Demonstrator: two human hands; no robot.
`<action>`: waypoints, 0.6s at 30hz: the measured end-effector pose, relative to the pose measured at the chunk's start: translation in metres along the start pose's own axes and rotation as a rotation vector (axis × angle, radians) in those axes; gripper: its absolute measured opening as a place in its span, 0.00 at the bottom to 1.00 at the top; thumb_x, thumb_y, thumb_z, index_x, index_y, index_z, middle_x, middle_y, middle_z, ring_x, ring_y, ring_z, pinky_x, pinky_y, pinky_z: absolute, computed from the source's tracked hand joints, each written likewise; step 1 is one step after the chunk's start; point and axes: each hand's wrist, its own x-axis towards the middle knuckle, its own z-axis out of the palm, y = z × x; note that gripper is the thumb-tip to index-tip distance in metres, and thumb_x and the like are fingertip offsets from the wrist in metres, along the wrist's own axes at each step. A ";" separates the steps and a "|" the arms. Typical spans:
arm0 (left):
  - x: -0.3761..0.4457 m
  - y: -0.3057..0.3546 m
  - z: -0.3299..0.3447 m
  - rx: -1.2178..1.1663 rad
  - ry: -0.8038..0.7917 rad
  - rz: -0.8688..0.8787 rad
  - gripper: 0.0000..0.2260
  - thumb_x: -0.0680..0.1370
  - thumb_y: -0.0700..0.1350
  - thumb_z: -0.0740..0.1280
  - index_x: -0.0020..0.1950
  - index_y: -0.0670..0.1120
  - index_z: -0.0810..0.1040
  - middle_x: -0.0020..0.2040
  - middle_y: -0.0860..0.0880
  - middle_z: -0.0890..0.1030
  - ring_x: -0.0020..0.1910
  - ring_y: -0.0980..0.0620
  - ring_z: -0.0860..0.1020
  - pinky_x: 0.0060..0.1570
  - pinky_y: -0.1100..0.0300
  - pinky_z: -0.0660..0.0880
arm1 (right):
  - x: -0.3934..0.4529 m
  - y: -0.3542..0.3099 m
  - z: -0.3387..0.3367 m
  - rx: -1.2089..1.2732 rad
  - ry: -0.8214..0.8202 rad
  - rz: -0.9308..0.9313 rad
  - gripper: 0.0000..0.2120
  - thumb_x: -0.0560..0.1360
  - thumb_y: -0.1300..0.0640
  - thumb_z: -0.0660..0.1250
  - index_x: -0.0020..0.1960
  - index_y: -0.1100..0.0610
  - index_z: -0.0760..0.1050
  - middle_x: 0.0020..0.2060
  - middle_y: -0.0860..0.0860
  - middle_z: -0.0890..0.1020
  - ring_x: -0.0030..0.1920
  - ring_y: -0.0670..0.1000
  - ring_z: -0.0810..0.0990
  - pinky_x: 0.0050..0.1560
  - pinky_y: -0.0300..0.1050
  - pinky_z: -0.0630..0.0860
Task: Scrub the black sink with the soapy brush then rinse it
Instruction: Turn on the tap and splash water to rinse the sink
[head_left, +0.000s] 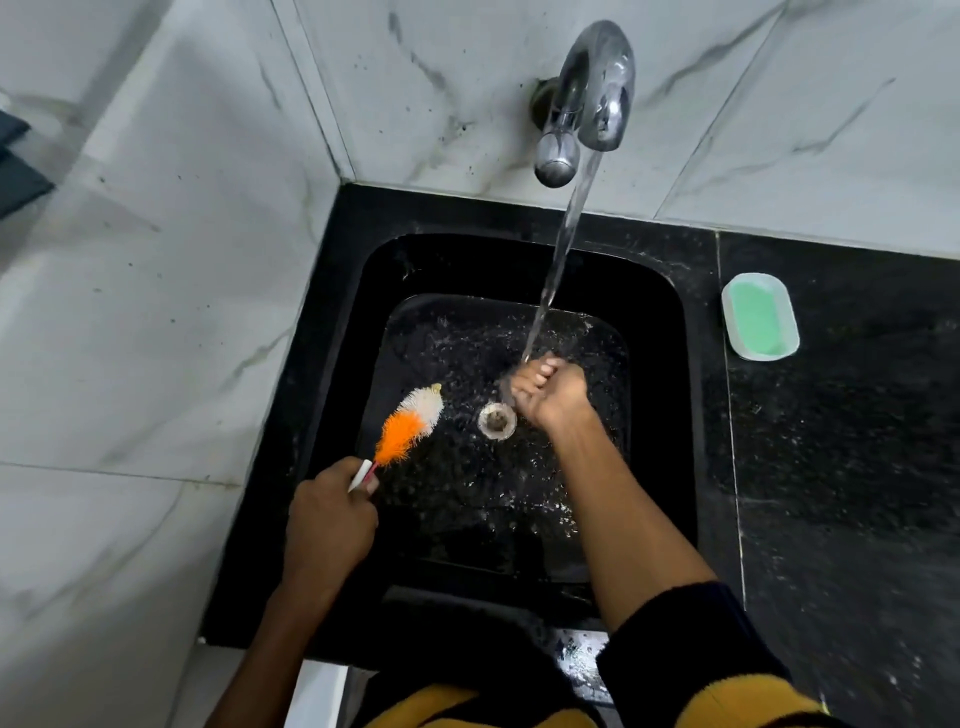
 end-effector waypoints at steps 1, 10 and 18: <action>0.000 0.000 0.000 0.003 -0.005 0.005 0.08 0.77 0.40 0.67 0.40 0.51 0.80 0.31 0.47 0.81 0.33 0.46 0.80 0.36 0.50 0.80 | -0.002 -0.009 -0.008 0.089 0.004 -0.060 0.17 0.79 0.61 0.49 0.34 0.55 0.67 0.27 0.50 0.71 0.24 0.48 0.67 0.22 0.38 0.64; 0.001 0.001 0.008 0.013 -0.030 0.028 0.07 0.78 0.41 0.67 0.42 0.51 0.79 0.31 0.47 0.81 0.33 0.46 0.80 0.38 0.49 0.80 | 0.007 -0.029 -0.101 -0.105 0.456 -0.273 0.15 0.82 0.63 0.49 0.55 0.67 0.72 0.50 0.61 0.78 0.43 0.55 0.80 0.45 0.44 0.80; 0.001 0.000 0.005 0.020 0.008 0.058 0.06 0.76 0.39 0.68 0.41 0.49 0.79 0.31 0.47 0.80 0.34 0.44 0.79 0.38 0.49 0.79 | 0.000 -0.003 0.013 -0.814 0.126 -0.190 0.09 0.75 0.75 0.58 0.47 0.70 0.77 0.46 0.66 0.83 0.42 0.59 0.85 0.46 0.49 0.83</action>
